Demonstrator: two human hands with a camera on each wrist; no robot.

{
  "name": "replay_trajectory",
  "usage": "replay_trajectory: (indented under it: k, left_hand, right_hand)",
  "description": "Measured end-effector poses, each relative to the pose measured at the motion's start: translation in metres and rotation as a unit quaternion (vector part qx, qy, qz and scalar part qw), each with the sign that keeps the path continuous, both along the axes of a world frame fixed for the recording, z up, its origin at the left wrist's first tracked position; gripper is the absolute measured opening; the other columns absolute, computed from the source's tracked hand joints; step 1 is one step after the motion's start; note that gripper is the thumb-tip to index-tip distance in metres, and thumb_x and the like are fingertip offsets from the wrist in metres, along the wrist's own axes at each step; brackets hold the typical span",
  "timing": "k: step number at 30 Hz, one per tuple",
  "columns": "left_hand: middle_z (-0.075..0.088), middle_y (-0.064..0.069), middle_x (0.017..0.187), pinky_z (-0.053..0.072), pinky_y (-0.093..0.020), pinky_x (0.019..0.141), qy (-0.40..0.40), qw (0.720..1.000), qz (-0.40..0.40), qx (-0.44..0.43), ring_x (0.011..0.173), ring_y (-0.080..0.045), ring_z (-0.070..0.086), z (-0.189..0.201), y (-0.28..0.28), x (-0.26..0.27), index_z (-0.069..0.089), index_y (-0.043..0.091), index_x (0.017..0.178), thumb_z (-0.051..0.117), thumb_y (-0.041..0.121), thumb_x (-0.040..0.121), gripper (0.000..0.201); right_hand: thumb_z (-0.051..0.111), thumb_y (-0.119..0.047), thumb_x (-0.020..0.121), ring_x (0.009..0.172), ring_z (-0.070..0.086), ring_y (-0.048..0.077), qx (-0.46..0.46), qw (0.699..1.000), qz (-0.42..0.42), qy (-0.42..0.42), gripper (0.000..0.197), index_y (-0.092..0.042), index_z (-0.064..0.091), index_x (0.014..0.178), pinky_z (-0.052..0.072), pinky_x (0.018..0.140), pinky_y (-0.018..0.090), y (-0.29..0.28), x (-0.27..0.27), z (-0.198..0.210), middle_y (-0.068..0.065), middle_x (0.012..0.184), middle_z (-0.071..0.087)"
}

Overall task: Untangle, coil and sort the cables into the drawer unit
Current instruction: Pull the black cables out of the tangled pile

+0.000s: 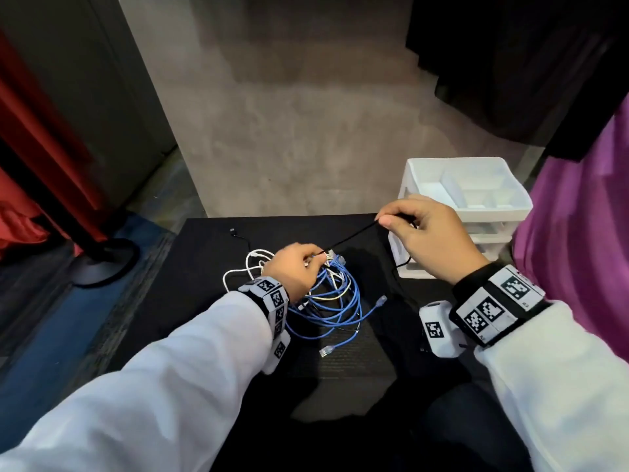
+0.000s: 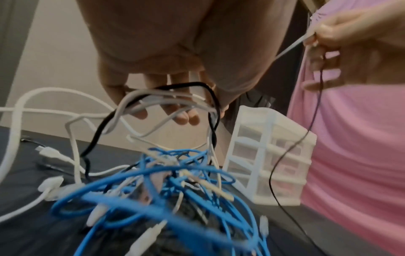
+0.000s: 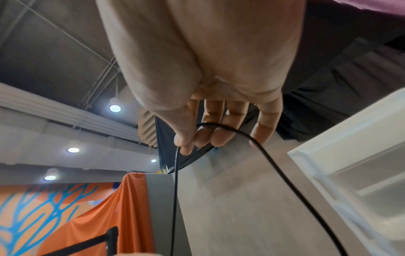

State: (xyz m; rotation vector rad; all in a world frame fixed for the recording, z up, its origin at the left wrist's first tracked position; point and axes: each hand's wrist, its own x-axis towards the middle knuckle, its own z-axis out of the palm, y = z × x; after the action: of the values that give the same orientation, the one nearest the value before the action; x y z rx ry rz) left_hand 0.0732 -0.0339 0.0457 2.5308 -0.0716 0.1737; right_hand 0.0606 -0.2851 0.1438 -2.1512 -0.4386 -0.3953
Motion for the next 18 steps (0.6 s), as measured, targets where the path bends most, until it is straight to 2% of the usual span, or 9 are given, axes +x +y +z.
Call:
replay_trajectory:
  k: [2, 3, 6, 8, 9, 11, 13, 15, 18]
  left_hand:
    - [0.065, 0.007, 0.093, 0.050, -0.035, 0.087, -0.044, 0.999, -0.008, -0.011, 0.096, -0.021, 0.064, 0.012, 0.002, 0.008, 0.073, 0.031, 0.098, 0.058, 0.045, 0.098, 0.020]
    - [0.068, 0.006, 0.097, 0.050, -0.036, 0.089, -0.069, 0.998, 0.001, -0.006, 0.098, -0.020, 0.064, 0.019, 0.003, 0.010, 0.074, 0.029, 0.102, 0.058, 0.043, 0.099, 0.022]
    - [0.071, 0.008, 0.101, 0.049, -0.040, 0.093, -0.126, 0.990, -0.008, 0.055, 0.098, -0.019, 0.065, 0.036, -0.003, 0.010, 0.074, 0.030, 0.107, 0.054, 0.044, 0.100, 0.026]
    - [0.070, 0.006, 0.098, 0.050, -0.042, 0.092, -0.146, 0.983, -0.048, 0.105, 0.096, -0.021, 0.066, 0.041, -0.010, 0.006, 0.074, 0.030, 0.104, 0.050, 0.044, 0.100, 0.028]
    - [0.069, 0.005, 0.096, 0.051, -0.043, 0.088, -0.142, 0.981, -0.062, 0.115, 0.094, -0.023, 0.066, 0.041, -0.014, 0.004, 0.073, 0.029, 0.102, 0.049, 0.042, 0.099, 0.028]
    - [0.065, 0.003, 0.095, 0.052, -0.044, 0.080, -0.114, 0.985, -0.073, 0.110, 0.092, -0.027, 0.065, 0.039, -0.019, 0.000, 0.070, 0.025, 0.098, 0.049, 0.034, 0.097, 0.023]
    - [0.062, 0.004, 0.098, 0.053, -0.043, 0.077, -0.096, 0.988, -0.074, 0.101, 0.092, -0.026, 0.064, 0.034, -0.019, -0.002, 0.070, 0.025, 0.101, 0.051, 0.032, 0.097, 0.020]
    - [0.061, 0.007, 0.100, 0.053, -0.039, 0.075, -0.087, 0.989, -0.076, 0.090, 0.092, -0.021, 0.063, 0.029, -0.017, -0.006, 0.069, 0.030, 0.105, 0.053, 0.035, 0.097, 0.019]
    - [0.056, 0.009, 0.091, 0.052, -0.037, 0.073, -0.069, 0.993, -0.066, 0.069, 0.088, -0.021, 0.061, 0.023, -0.016, -0.010, 0.061, 0.031, 0.098, 0.054, 0.039, 0.093, 0.012]
  right_hand:
    - [0.064, -0.022, 0.098, 0.090, 0.062, 0.024, -0.056, 0.998, -0.038, -0.002, 0.012, -0.022, 0.074, 0.091, 0.052, 0.087, 0.042, -0.005, 0.000, -0.005, -0.004, 0.090, 0.071]
    - [0.060, -0.025, 0.098, 0.095, 0.060, 0.027, -0.126, 0.990, -0.061, 0.003, 0.012, -0.024, 0.071, 0.093, 0.052, 0.089, 0.046, -0.007, 0.001, -0.006, -0.006, 0.092, 0.071]
    - [0.054, -0.036, 0.098, 0.124, 0.049, 0.031, -0.356, 0.926, -0.111, 0.051, 0.025, -0.034, 0.066, 0.121, 0.042, 0.103, 0.052, 0.000, -0.002, -0.005, -0.004, 0.125, 0.066]
    - [0.054, -0.043, 0.100, 0.135, 0.044, 0.030, -0.369, 0.926, -0.061, 0.039, 0.043, -0.035, 0.055, 0.142, 0.037, 0.108, 0.052, 0.020, -0.006, -0.004, -0.004, 0.140, 0.059]
    - [0.054, -0.043, 0.100, 0.135, 0.046, 0.028, -0.347, 0.937, -0.021, 0.030, 0.044, -0.036, 0.053, 0.144, 0.038, 0.109, 0.051, 0.032, -0.006, -0.006, -0.004, 0.140, 0.060]
    - [0.054, -0.040, 0.101, 0.126, 0.054, 0.028, -0.323, 0.945, 0.028, 0.037, 0.035, -0.034, 0.056, 0.136, 0.043, 0.103, 0.048, 0.056, -0.006, -0.013, -0.002, 0.131, 0.065]
    - [0.055, -0.033, 0.102, 0.113, 0.063, 0.031, -0.326, 0.943, 0.012, 0.066, 0.019, -0.027, 0.060, 0.119, 0.048, 0.086, 0.042, 0.069, -0.002, -0.017, 0.003, 0.116, 0.070]
    - [0.057, -0.024, 0.099, 0.101, 0.067, 0.033, -0.344, 0.935, -0.020, 0.080, 0.006, -0.027, 0.062, 0.098, 0.044, 0.072, 0.036, 0.073, 0.004, -0.018, 0.004, 0.102, 0.071]
    - [0.057, -0.019, 0.093, 0.091, 0.068, 0.029, -0.281, 0.952, -0.012, 0.121, 0.016, -0.027, 0.058, 0.080, 0.048, 0.072, 0.033, 0.077, 0.011, -0.018, -0.003, 0.088, 0.068]
